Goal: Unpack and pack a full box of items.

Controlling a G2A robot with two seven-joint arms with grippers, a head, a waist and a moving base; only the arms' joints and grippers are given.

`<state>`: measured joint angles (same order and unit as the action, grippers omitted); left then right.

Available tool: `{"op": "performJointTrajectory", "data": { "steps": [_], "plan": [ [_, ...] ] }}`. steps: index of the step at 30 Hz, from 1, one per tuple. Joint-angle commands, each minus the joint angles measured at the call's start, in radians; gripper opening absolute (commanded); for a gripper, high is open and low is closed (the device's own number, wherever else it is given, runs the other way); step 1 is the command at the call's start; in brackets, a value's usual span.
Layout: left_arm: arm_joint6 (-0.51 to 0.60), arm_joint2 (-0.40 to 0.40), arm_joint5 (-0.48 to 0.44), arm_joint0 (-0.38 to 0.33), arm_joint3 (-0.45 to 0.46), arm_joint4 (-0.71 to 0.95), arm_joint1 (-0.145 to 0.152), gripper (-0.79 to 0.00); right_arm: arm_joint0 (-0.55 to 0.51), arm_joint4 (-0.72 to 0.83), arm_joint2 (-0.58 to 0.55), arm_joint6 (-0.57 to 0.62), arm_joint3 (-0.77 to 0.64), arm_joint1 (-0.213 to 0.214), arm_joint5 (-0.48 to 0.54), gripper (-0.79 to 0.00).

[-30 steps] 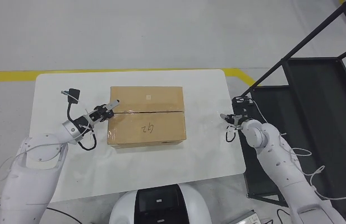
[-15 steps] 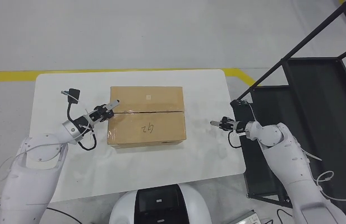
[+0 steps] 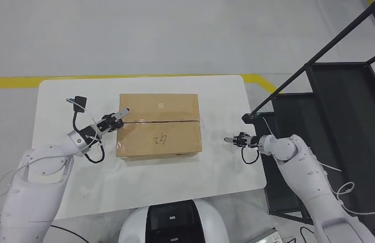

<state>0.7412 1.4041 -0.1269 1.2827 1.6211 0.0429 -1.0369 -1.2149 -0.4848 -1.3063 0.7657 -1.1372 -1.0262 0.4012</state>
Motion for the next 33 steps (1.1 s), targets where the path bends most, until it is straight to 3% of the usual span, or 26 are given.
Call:
{"op": "performJointTrajectory", "data": {
  "steps": [1, 10, 16, 21, 33],
  "plan": [
    [0.0, 0.0, 0.0, 0.0, 0.0, 0.0, 0.0, 0.0, -0.005, -0.012, 0.002, -0.004, -0.002, 0.001, 0.004, 0.0],
    [0.0, 0.0, 0.0, 0.0, 0.0, 0.0, 0.0, 0.0, -0.033, -0.136, 0.025, -0.061, -0.033, 0.008, 0.052, 0.0],
    [0.0, 0.0, 0.0, 0.0, 0.0, 0.0, 0.0, 0.0, -0.007, 0.298, -0.001, 0.1, 0.053, -0.003, 0.123, 0.0],
    [0.0, 0.0, 0.0, 0.0, 0.0, 0.0, 0.0, 0.0, 0.026, 0.533, -0.018, 0.224, 0.135, -0.006, 0.124, 0.0],
    [0.0, 0.0, 0.0, 0.0, 0.0, 0.0, 0.0, 0.0, 0.083, 0.607, 0.03, 0.22, 0.27, -0.024, 0.086, -0.015]
  ]
}}
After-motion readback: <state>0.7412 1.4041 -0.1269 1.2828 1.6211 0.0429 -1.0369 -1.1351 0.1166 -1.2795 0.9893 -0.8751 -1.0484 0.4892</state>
